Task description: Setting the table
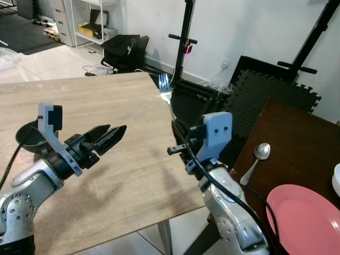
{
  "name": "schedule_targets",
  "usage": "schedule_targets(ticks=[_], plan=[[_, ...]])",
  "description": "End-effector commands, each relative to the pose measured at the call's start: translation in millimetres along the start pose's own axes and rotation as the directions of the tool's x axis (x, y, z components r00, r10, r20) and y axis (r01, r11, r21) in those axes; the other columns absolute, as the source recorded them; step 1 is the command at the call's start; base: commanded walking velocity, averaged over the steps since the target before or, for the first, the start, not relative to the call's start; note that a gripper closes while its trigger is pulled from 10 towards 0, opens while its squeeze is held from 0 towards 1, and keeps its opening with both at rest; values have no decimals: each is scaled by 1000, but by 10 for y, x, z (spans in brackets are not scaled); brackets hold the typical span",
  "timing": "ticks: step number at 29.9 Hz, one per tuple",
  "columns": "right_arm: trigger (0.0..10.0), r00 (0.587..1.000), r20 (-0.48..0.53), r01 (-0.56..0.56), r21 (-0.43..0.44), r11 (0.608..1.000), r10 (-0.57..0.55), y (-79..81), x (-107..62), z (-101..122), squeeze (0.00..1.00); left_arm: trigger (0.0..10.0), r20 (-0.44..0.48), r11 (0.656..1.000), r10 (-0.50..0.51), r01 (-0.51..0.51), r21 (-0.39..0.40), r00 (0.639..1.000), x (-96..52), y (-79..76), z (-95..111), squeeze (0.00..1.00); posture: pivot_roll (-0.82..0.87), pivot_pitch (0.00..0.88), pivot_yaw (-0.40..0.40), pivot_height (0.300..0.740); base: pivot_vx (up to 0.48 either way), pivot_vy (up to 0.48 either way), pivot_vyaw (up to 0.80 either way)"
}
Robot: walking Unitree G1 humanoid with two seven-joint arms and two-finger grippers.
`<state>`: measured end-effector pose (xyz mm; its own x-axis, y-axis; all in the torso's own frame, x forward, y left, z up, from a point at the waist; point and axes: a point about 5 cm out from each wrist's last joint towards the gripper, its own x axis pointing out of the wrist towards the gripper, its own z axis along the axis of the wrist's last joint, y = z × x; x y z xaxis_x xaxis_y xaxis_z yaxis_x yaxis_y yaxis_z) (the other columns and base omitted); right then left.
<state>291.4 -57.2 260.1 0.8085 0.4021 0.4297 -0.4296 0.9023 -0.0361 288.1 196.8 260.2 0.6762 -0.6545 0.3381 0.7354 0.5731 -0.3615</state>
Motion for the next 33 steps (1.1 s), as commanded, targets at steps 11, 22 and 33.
schedule_targets(ticks=[11, 22, 33], plan=[[10000, 969, 17, -248, -8, 969, 248, 362, -147, 54, 0, 10000, -21, 971, -182, 176, -165, 983, 171, -108, -120, 0, 95, 89, -20, 740, 0, 0, 0], [10000, 954, 6, -299, -2, 954, 299, 460, -189, 35, 0, 0, -2, 968, -183, 180, -175, 983, 249, -93, -70, 0, 95, 89, -17, 740, 0, 0, 0], [10000, 945, -7, -326, 13, 945, 326, 490, -217, 13, 0, 0, -10, 970, -177, 173, -171, 984, 266, -76, -74, 0, 96, 93, -18, 740, 0, 0, 0]])
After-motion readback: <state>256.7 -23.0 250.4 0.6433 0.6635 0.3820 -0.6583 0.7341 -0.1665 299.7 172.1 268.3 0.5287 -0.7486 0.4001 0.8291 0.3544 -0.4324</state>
